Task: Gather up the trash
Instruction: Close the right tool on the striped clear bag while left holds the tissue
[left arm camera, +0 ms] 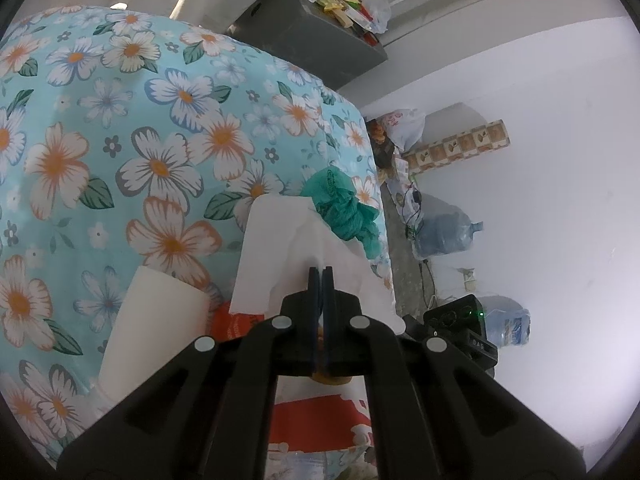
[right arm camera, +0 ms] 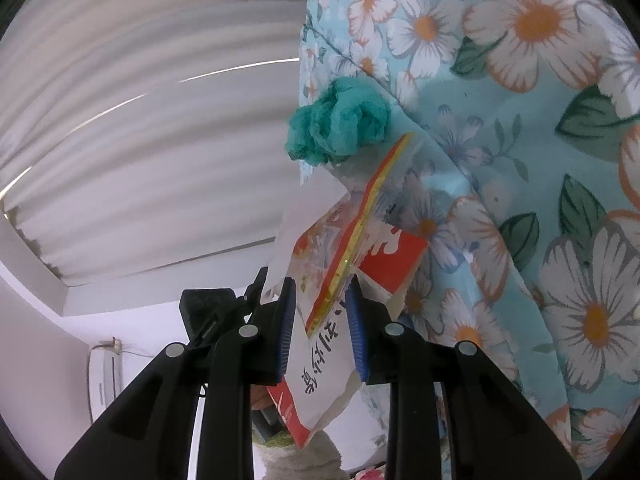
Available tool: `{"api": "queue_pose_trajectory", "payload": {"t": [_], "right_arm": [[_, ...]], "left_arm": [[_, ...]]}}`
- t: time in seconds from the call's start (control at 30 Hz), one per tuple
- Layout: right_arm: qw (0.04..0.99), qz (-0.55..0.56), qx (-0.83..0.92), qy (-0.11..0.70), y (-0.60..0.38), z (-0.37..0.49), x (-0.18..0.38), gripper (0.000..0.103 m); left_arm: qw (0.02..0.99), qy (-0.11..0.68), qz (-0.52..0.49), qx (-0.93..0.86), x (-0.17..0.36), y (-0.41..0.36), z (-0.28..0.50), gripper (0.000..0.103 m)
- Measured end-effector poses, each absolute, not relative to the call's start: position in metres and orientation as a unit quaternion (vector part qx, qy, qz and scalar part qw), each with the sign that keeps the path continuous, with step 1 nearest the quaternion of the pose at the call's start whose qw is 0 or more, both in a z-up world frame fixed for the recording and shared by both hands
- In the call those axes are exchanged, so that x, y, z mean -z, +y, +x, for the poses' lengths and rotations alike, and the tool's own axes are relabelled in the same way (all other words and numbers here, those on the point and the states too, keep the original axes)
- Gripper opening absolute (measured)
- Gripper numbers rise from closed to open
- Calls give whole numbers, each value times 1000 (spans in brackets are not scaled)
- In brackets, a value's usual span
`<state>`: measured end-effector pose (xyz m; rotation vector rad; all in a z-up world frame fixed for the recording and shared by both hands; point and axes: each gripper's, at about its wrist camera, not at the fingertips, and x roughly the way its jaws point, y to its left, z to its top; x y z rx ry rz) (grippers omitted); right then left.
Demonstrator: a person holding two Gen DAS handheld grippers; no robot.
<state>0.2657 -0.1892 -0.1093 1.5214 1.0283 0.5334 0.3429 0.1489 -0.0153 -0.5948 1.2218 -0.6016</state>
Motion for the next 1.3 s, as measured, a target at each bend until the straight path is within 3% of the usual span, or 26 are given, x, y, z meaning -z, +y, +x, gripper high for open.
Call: {"api": "queue_pose_trajectory", "payload": {"t": [0.23, 0.8, 1.3], "right_arm": [[590, 647, -250, 413, -190, 260, 96, 7], [603, 662, -272, 352, -224, 217, 68, 6], [638, 682, -233, 270, -289, 135, 51, 6]], "left_arm": [[741, 540, -281, 285, 7, 150, 340, 0], [782, 454, -300, 302, -52, 167, 310, 0], [852, 326, -229, 340, -141, 127, 246, 0]]}}
